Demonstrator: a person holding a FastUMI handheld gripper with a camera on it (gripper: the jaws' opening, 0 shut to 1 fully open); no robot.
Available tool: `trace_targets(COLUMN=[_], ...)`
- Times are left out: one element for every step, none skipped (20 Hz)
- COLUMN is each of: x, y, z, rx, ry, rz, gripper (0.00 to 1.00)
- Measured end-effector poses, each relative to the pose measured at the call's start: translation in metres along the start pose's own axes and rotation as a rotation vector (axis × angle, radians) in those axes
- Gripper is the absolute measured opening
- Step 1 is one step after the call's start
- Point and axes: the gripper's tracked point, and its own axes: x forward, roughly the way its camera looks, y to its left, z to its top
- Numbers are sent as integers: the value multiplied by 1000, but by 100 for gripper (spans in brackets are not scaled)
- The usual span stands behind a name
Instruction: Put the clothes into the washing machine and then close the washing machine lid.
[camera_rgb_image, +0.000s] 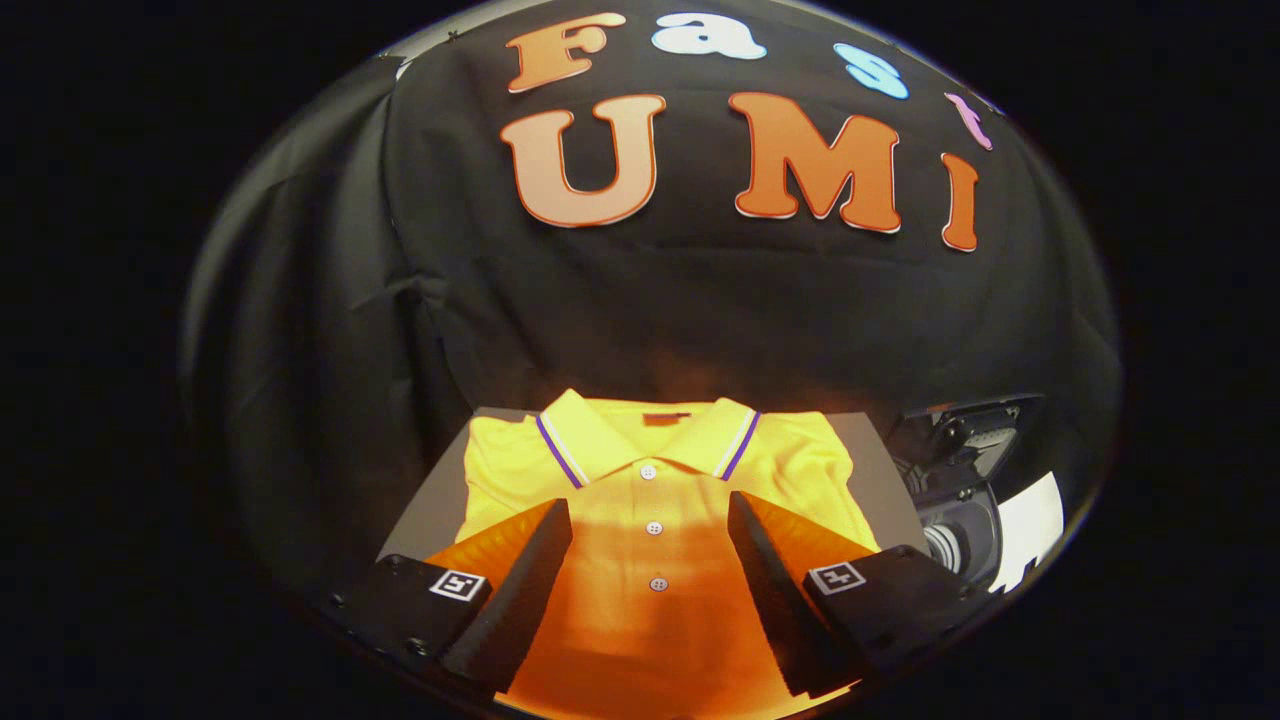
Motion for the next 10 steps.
trace_targets(x=[8, 11, 14, 15, 17, 20, 17, 19, 19, 20], y=[0, 1, 0, -1, -3, -3, -2, -1, -1, 0], z=[-8, -14, -19, -22, -22, -20, -24, -22, -24, -24], rx=[3, 8, 9, 19, 21, 25, 13, 0, -9, -8], ry=[42, 75, 104, 119, 127, 122, 148, 165, 196, 208], rz=[-5, -7, -14, -22, -33, -41, -40, -37, -36, -36], gripper=[100, 100, 100, 100, 100, 100, 99, 99, 100, 100])
